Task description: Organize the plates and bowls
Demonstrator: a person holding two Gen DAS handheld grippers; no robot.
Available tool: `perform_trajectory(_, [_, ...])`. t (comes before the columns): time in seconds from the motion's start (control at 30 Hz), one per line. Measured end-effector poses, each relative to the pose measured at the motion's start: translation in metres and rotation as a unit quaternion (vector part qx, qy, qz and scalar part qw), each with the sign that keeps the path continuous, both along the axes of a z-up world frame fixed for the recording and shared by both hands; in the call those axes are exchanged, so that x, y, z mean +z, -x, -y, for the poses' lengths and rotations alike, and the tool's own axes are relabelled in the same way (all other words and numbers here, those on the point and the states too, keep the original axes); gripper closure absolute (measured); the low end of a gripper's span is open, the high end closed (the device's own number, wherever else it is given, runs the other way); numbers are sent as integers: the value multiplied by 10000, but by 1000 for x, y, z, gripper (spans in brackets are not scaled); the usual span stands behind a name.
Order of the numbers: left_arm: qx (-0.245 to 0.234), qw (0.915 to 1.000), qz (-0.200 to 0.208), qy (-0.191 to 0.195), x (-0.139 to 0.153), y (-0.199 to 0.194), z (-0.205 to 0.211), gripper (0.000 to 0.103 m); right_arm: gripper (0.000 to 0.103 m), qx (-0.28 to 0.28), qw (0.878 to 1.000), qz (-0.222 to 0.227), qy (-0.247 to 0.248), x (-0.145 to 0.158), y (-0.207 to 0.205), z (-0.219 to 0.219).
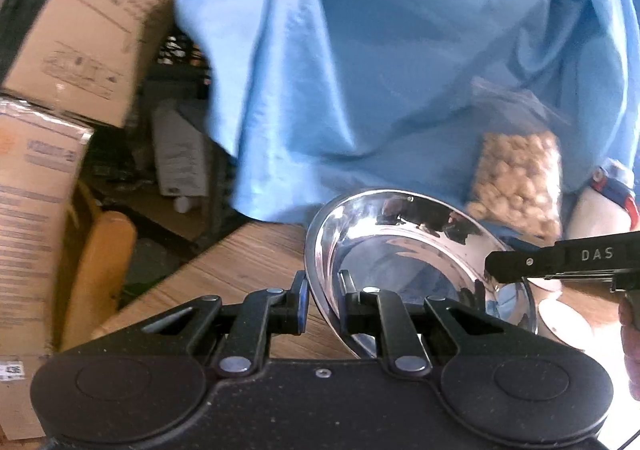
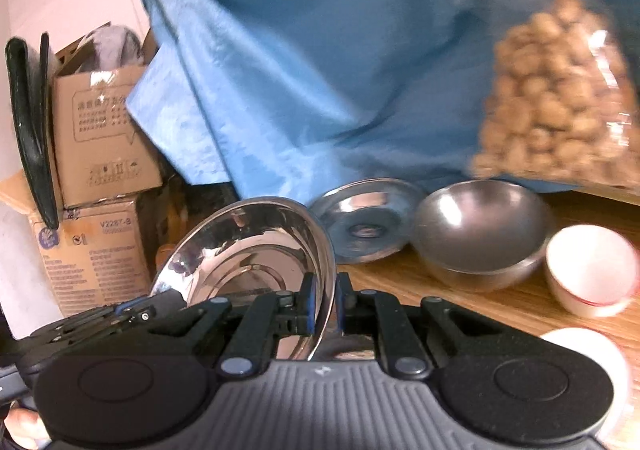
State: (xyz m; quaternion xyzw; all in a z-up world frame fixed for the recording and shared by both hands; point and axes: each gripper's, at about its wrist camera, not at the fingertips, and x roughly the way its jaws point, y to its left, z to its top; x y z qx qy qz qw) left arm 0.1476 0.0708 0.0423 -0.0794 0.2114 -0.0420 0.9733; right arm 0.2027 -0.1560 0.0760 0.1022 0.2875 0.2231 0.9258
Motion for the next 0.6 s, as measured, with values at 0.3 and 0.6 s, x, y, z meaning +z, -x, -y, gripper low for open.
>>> perform_trajectory(0.3, [-242,9988,-341,-234,-10,-1,38,87,91,-373,9992,-115,-60,-14,24,41])
perform_trajectory(0.6, [-449,9963,-545,-492,-14,-2,59,85,87,-559,9983,-180,-32,-25,41,58])
